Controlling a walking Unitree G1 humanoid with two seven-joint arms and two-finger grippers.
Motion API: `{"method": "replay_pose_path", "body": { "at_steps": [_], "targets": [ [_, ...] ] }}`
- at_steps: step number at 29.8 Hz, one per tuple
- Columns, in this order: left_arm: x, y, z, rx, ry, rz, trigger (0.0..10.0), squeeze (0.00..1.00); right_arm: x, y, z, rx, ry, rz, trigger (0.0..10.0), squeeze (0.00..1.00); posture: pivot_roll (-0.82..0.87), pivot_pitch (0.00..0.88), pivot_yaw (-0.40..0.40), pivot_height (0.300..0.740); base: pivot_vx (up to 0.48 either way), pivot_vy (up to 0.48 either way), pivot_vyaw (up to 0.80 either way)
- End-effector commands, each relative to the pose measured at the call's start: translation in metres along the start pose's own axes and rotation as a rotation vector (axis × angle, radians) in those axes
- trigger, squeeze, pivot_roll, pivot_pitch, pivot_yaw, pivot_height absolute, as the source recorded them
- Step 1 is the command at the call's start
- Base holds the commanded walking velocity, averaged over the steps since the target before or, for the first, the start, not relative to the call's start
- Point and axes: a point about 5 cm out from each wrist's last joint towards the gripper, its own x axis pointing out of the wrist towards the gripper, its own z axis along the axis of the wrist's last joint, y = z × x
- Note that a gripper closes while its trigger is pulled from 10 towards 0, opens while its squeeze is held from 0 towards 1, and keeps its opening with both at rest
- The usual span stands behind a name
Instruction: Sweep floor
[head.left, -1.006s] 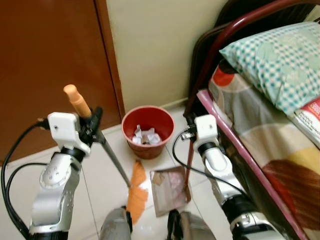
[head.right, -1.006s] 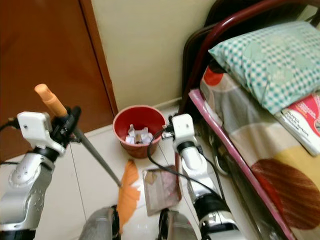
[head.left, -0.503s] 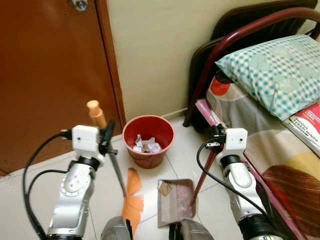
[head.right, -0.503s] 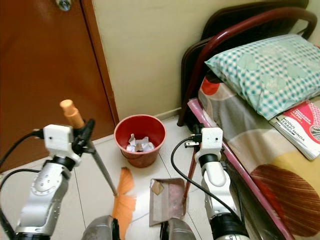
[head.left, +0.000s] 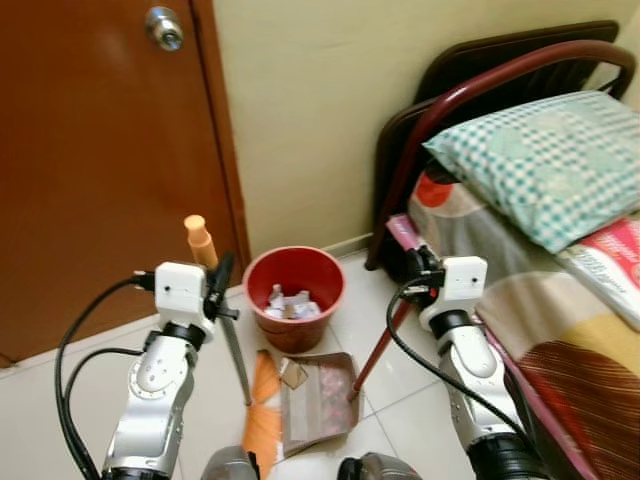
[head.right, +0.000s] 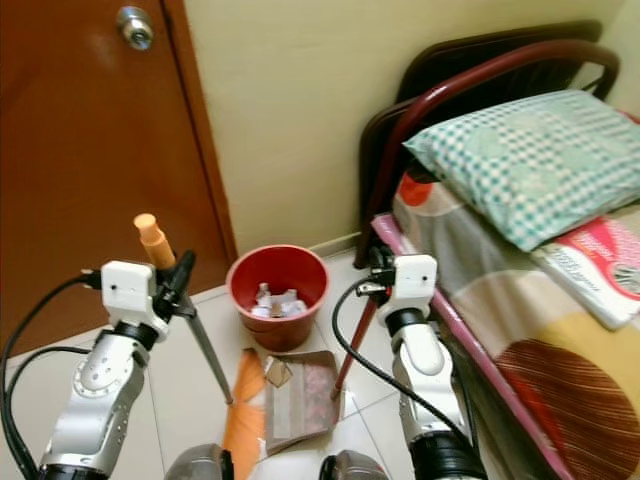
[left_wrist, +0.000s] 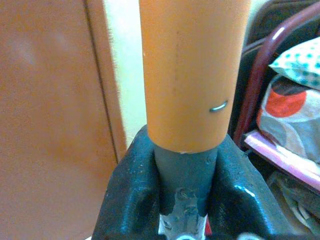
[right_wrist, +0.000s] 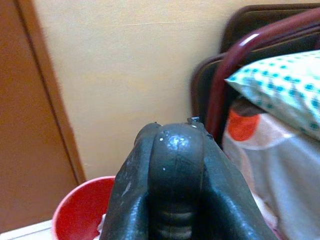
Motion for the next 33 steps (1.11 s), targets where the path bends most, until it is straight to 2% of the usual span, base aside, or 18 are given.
{"method": "replay_pose_path", "body": {
  "at_steps": [1, 14, 18, 25, 30, 33],
  "targets": [
    [0.003, 0.002, 0.005, 0.038, -0.023, -0.002, 10.0, 0.0, 0.005, -0.003, 0.014, 0.015, -0.052, 0.0, 10.0, 0.0, 0.03, 0.0, -0.009, 0.74, 0.0, -0.356, 0.0],
    [0.005, 0.004, 0.005, 0.049, -0.029, 0.002, 10.0, 0.0, 0.005, 0.003, 0.012, 0.011, -0.04, 0.031, 10.0, 0.0, 0.03, 0.0, -0.006, 0.74, 0.0, -0.353, 0.0],
    [0.004, 0.004, 0.003, 0.047, -0.022, 0.011, 10.0, 0.0, 0.006, 0.004, 0.014, 0.018, -0.045, 0.043, 10.0, 0.0, 0.02, 0.0, -0.006, 0.74, 0.0, 0.0, 0.0],
    [-0.002, 0.026, -0.012, 0.142, 0.047, 0.176, 10.0, 0.0, 0.01, 0.006, 0.021, 0.024, -0.065, 0.063, 10.0, 0.0, 0.02, 0.0, -0.008, 0.74, 0.0, 0.0, 0.0],
    [-0.006, 0.039, -0.015, 0.146, 0.063, 0.247, 10.0, 0.0, 0.012, 0.005, 0.022, 0.018, -0.068, 0.068, 10.0, 0.0, 0.02, 0.0, -0.008, 0.74, 0.0, 0.0, 0.0],
    [-0.006, 0.044, -0.015, 0.173, 0.063, 0.267, 10.0, 0.0, 0.013, 0.005, 0.023, -0.034, -0.067, 0.087, 10.0, 0.0, 0.02, 0.0, -0.008, 0.74, 0.0, 0.0, 0.0]
  ]
}}
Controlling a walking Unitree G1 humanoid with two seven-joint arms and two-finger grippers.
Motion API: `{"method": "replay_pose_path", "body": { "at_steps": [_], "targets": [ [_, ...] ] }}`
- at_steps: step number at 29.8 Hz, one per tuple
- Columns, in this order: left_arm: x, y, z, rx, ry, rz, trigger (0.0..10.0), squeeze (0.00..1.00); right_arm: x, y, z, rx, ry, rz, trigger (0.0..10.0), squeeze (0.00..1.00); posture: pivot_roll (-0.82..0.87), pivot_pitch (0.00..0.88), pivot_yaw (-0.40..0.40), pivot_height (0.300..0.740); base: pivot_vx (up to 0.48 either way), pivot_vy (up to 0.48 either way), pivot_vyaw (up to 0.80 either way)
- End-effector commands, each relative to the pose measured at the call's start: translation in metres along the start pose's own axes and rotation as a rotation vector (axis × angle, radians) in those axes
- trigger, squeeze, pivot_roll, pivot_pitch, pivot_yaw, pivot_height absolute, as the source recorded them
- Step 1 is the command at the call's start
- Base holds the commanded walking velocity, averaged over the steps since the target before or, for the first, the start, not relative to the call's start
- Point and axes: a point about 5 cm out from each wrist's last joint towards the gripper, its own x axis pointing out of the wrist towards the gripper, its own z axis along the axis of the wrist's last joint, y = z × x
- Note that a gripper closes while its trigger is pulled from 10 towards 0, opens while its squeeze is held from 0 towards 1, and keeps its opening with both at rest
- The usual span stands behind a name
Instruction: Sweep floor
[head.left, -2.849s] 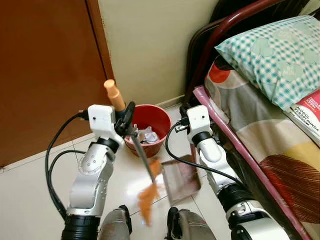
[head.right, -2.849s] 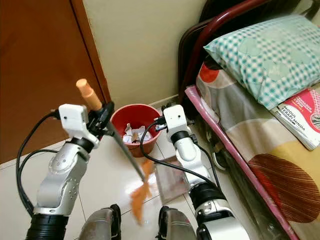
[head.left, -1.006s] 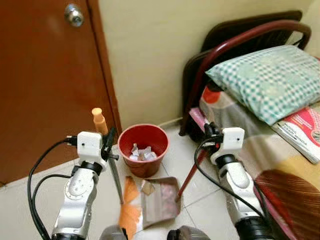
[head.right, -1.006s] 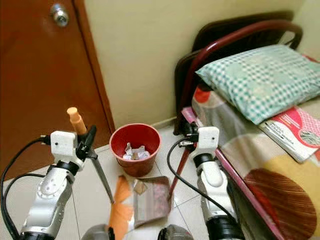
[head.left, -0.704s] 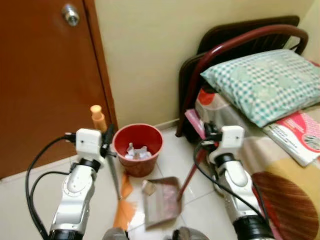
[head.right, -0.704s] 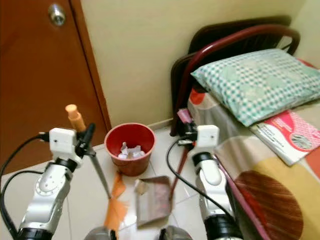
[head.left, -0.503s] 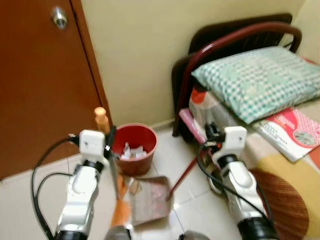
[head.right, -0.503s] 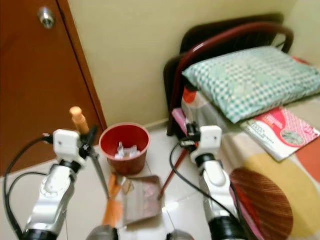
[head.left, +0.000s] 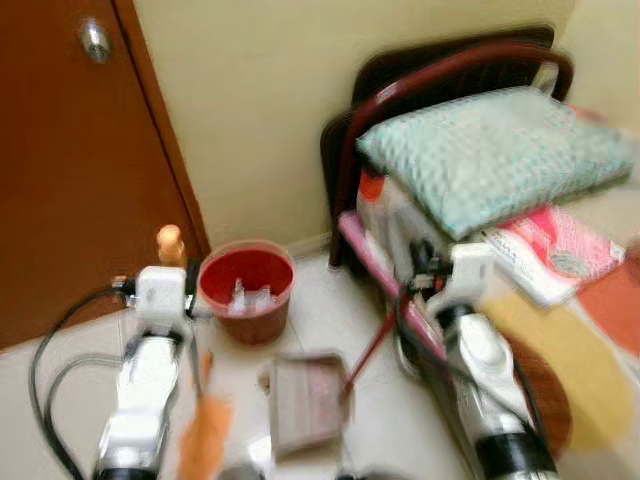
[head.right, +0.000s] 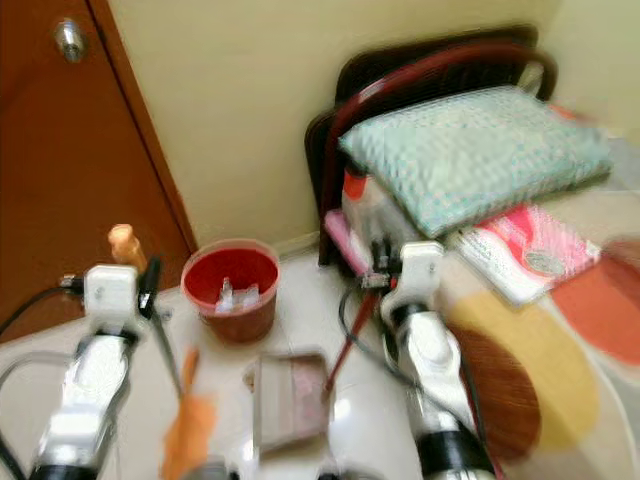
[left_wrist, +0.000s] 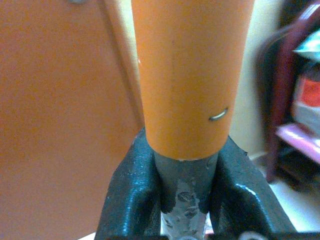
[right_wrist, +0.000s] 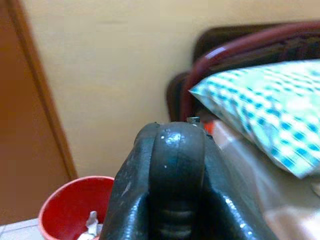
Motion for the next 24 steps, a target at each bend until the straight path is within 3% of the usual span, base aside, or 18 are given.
{"method": "replay_pose_path", "body": {
  "at_steps": [1, 7, 11, 17, 18, 19, 20, 24],
  "targets": [
    [-0.001, 0.005, -0.002, 0.041, 0.006, 0.014, 10.0, 0.0, 0.005, -0.002, 0.012, -0.039, -0.048, 0.011, 10.0, 0.0, 0.02, 0.0, -0.008, 0.74, 0.0, 0.0, 0.0],
    [0.006, 0.004, 0.002, 0.034, -0.016, 0.009, 10.0, 0.0, 0.01, -0.008, 0.013, -0.173, -0.036, -0.045, 10.0, 0.0, 0.02, 0.024, -0.01, 0.74, 0.0, 0.0, 0.0],
    [0.011, -0.01, 0.012, 0.006, -0.066, -0.082, 10.0, 0.0, 0.016, -0.019, 0.01, -0.187, -0.006, -0.166, 10.0, 0.0, 0.03, 0.047, -0.011, 0.74, 0.0, 0.0, 0.0],
    [0.018, -0.041, 0.024, -0.066, -0.094, -0.238, 10.0, 0.0, 0.03, -0.026, 0.011, -0.157, 0.008, -0.288, 10.0, 0.0, 0.04, 0.07, -0.014, 0.74, 0.0, 0.0, 0.0],
    [0.02, -0.052, 0.029, -0.095, -0.107, -0.29, 10.0, 0.0, 0.033, -0.027, 0.012, -0.149, 0.008, -0.305, 10.0, 0.0, 0.04, 0.073, -0.015, 0.74, 0.0, 0.0, 0.0],
    [0.02, -0.052, 0.029, -0.095, -0.107, -0.29, 10.0, 0.0, 0.033, -0.027, 0.012, -0.149, 0.008, -0.305, 10.0, 0.0, 0.04, 0.073, -0.015, 0.74, 0.0, 0.0, 0.0],
    [0.021, -0.066, 0.035, -0.112, -0.122, -0.36, 10.0, 0.0, 0.035, -0.026, 0.011, -0.134, 0.016, -0.325, 10.0, 0.0, 0.04, 0.076, -0.017, 0.74, 0.0, 0.0, 0.0],
    [0.019, -0.089, 0.043, -0.124, -0.147, -0.488, 10.0, 0.0, 0.039, -0.023, 0.006, -0.139, 0.034, -0.358, 10.0, 0.0, 0.04, 0.079, -0.017, 0.74, 0.0, 0.0, 0.0]
  ]
}}
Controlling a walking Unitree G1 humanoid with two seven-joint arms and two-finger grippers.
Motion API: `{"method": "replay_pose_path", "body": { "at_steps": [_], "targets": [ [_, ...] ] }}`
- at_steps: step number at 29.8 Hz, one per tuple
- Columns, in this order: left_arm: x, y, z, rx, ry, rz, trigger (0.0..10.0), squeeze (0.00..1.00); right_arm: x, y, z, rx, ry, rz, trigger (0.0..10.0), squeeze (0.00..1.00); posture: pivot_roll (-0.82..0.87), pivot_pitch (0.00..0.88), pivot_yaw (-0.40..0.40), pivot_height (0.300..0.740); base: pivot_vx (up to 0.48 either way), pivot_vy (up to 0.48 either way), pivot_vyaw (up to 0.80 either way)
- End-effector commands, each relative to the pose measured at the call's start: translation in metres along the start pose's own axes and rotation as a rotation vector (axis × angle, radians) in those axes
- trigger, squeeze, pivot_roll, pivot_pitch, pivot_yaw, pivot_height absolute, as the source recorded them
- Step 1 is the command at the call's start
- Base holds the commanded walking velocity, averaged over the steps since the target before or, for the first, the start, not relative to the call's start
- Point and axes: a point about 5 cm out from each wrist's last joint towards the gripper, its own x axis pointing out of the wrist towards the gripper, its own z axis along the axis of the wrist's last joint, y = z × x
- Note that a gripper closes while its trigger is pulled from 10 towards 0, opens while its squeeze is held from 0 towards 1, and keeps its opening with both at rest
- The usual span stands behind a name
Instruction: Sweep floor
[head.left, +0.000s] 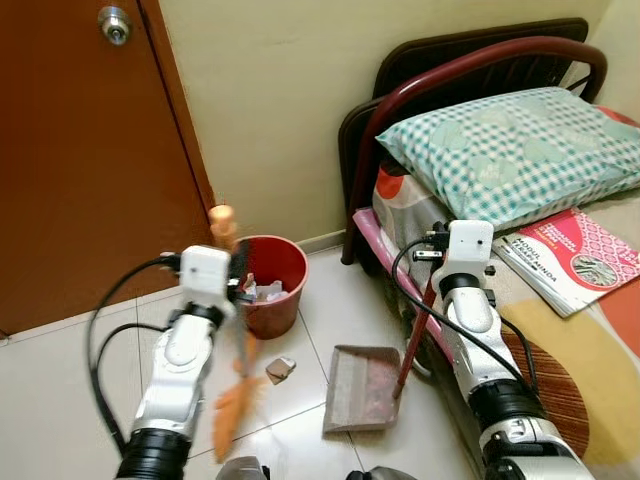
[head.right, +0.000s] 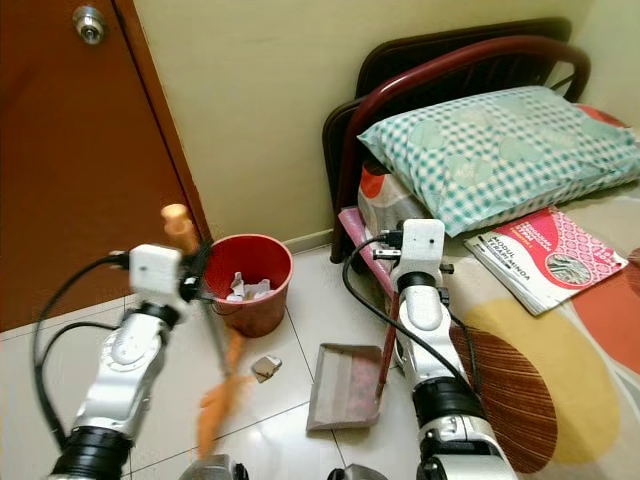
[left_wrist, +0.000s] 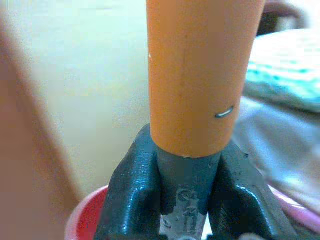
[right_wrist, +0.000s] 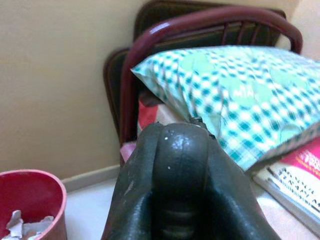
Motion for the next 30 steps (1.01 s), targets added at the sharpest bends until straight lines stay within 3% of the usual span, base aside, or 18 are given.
{"method": "replay_pose_path", "body": {
  "at_steps": [1, 6, 8, 14, 20, 21, 24, 27, 28, 30],
  "targets": [
    [0.006, -0.01, 0.008, -0.018, -0.03, -0.078, 10.0, 0.0, 0.004, 0.002, 0.004, 0.001, -0.02, -0.018, 10.0, 0.0, 0.04, 0.079, -0.016, 0.74, 0.0, 0.0, 0.0],
    [0.009, -0.025, 0.015, -0.036, -0.049, -0.193, 10.0, 0.0, 0.005, 0.013, -0.002, -0.04, 0.011, -0.022, 10.0, 0.0, 0.04, 0.078, -0.013, 0.74, 0.0, 0.0, 0.0],
    [0.008, -0.027, 0.017, -0.037, -0.052, -0.209, 10.0, 0.0, 0.004, 0.014, -0.006, -0.092, 0.028, -0.027, 10.0, 0.0, 0.05, 0.08, -0.012, 0.74, 0.0, 0.0, 0.0],
    [0.007, -0.03, 0.026, -0.07, -0.071, -0.245, 10.0, 0.0, 0.003, 0.015, -0.013, -0.108, 0.061, -0.031, 10.0, 0.0, 0.05, 0.08, -0.018, 0.74, 0.0, 0.0, 0.0],
    [0.007, -0.04, 0.04, -0.189, -0.102, -0.276, 10.0, 0.0, 0.003, 0.018, -0.014, -0.117, 0.056, -0.024, 10.0, 0.0, 0.05, 0.078, -0.024, 0.74, 0.0, 0.0, 0.0],
    [0.008, -0.045, 0.049, -0.267, -0.12, -0.28, 10.0, 0.0, 0.004, 0.02, -0.013, -0.119, 0.054, -0.022, 10.0, 0.0, 0.05, 0.078, -0.025, 0.74, 0.0, 0.0, 0.0],
    [0.011, -0.049, 0.055, -0.364, -0.132, -0.267, 10.0, 0.0, 0.004, 0.021, -0.013, -0.12, 0.051, -0.018, 10.0, 0.0, 0.05, 0.076, -0.027, 0.74, 0.0, 0.0, 0.0],
    [0.016, -0.023, 0.052, -0.34, -0.158, -0.059, 10.0, 0.0, 0.005, 0.023, -0.012, -0.111, 0.048, -0.006, 10.0, 0.0, 0.04, 0.075, -0.028, 0.74, 0.0, 0.0, 0.0],
    [0.016, -0.003, 0.051, -0.329, -0.169, 0.064, 10.0, 0.0, 0.005, 0.024, -0.012, -0.102, 0.048, 0.006, 10.0, 0.0, 0.04, 0.075, -0.029, 0.74, 0.0, 0.0, 0.0],
    [0.016, 0.008, 0.051, -0.326, -0.176, 0.126, 10.0, 0.0, 0.005, 0.025, -0.012, -0.096, 0.049, 0.013, 10.0, 0.0, 0.04, 0.075, -0.029, 0.74, 0.0, 0.0, 0.0]
  ]
}}
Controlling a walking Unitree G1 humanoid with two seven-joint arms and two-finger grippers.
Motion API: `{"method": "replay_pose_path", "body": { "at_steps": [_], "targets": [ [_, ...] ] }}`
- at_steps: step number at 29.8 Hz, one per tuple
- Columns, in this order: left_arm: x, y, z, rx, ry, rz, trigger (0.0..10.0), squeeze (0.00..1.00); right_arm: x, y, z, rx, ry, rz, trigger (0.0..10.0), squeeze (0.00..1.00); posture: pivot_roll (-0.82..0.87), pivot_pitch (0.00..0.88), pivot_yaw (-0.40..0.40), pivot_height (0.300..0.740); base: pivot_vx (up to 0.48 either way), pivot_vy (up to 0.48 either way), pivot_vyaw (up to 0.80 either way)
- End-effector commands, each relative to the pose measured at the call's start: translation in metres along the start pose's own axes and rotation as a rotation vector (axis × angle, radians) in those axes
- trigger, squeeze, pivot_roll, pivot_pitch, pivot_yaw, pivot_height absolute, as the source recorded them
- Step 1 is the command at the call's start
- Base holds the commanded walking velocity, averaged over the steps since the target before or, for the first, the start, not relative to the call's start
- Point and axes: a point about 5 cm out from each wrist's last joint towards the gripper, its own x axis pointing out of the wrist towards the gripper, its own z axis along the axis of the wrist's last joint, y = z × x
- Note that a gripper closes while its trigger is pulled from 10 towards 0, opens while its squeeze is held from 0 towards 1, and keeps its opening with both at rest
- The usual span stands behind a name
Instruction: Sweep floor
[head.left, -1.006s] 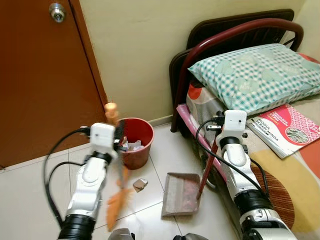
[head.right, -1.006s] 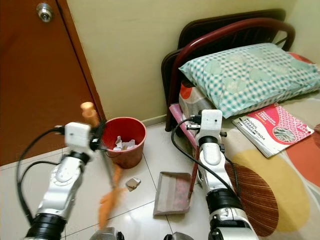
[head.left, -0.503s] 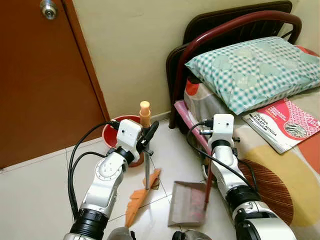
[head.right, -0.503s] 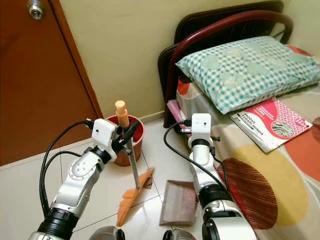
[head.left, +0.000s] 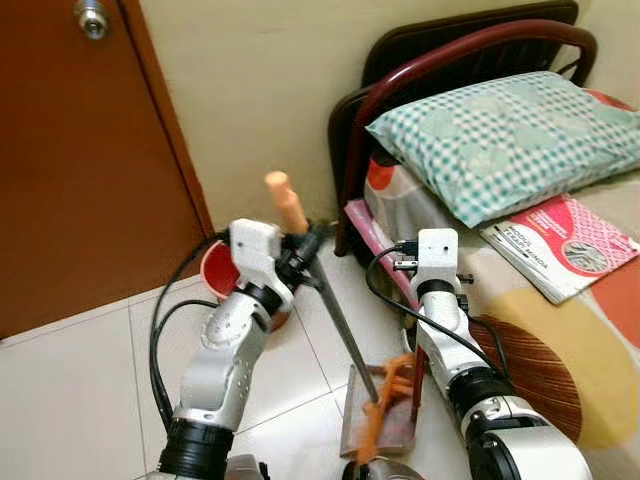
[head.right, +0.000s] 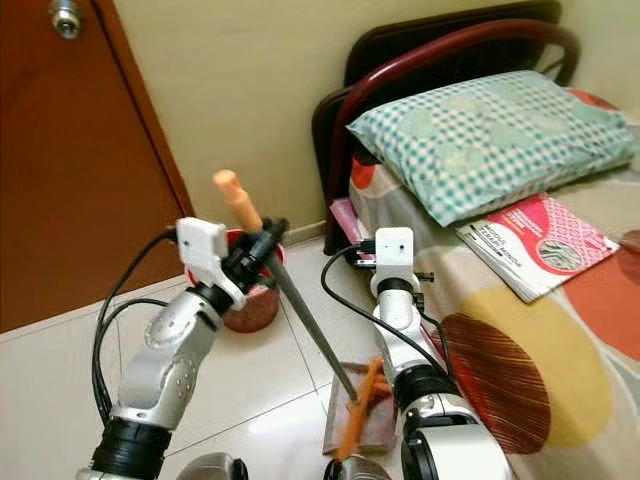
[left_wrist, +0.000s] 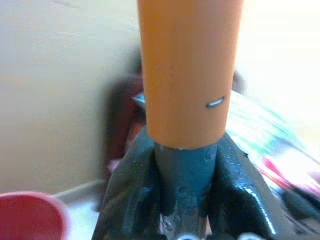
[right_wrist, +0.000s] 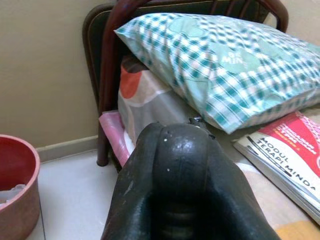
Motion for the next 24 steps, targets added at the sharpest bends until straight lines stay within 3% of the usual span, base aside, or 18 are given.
{"method": "replay_pose_path", "body": {
  "at_steps": [1, 4, 5, 8, 13, 16, 17, 21, 23, 24],
  "targets": [
    [0.0, 0.021, 0.021, 0.071, -0.101, 0.108, 10.0, 0.0, 0.004, 0.003, 0.009, 0.019, -0.03, 0.018, 10.0, 0.0, 0.04, 0.074, -0.032, 0.74, 0.0, 0.0, 0.0],
    [-0.002, 0.049, 0.039, 0.131, -0.149, 0.224, 10.0, 0.0, 0.003, 0.007, 0.008, 0.044, -0.025, 0.057, 10.0, 0.0, 0.05, 0.075, -0.036, 0.74, 0.0, 0.0, 0.0],
    [-0.002, 0.049, 0.039, 0.131, -0.149, 0.224, 10.0, 0.0, 0.003, 0.007, 0.008, 0.044, -0.025, 0.057, 10.0, 0.0, 0.05, 0.075, -0.036, 0.74, 0.0, 0.0, 0.0],
    [-0.002, 0.08, 0.075, 0.202, -0.244, 0.33, 10.0, 0.0, 0.001, 0.013, 0.004, 0.05, -0.007, 0.103, 10.0, 0.0, 0.05, 0.075, -0.038, 0.74, 0.0, 0.0, 0.0],
    [-0.005, 0.105, 0.099, 0.278, -0.287, 0.392, 10.0, 0.0, 0.0, 0.015, 0.005, 0.089, -0.007, 0.144, 10.0, 0.0, 0.05, 0.072, -0.039, 0.74, 0.0, 0.0, 0.0],
    [-0.012, 0.114, 0.093, 0.321, -0.249, 0.409, 10.0, 0.0, -0.001, 0.017, 0.011, 0.162, -0.044, 0.184, 10.0, 0.0, 0.05, 0.071, -0.037, 0.74, 0.0, 0.0, 0.0],
    [-0.019, 0.118, 0.081, 0.353, -0.198, 0.411, 10.0, 0.0, -0.001, 0.017, 0.02, 0.197, -0.107, 0.215, 10.0, 0.0, 0.05, 0.07, -0.036, 0.74, 0.0, 0.0, 0.0],
    [-0.032, 0.116, 0.058, 0.386, -0.129, 0.392, 10.0, 0.0, -0.001, 0.013, 0.032, 0.238, -0.171, 0.25, 10.0, 0.0, 0.05, 0.069, -0.034, 0.74, 0.0, 0.0, 0.0],
    [-0.05, 0.111, 0.034, 0.421, -0.058, 0.369, 10.0, 0.0, -0.001, 0.006, 0.046, 0.277, -0.224, 0.275, 10.0, 0.0, 0.05, 0.067, -0.033, 0.74, 0.0, 0.0, 0.0],
    [-0.05, 0.111, 0.034, 0.421, -0.058, 0.369, 10.0, 0.0, -0.001, 0.006, 0.046, 0.277, -0.224, 0.275, 10.0, 0.0, 0.05, 0.067, -0.033, 0.74, 0.0, 0.0, 0.0]
  ]
}}
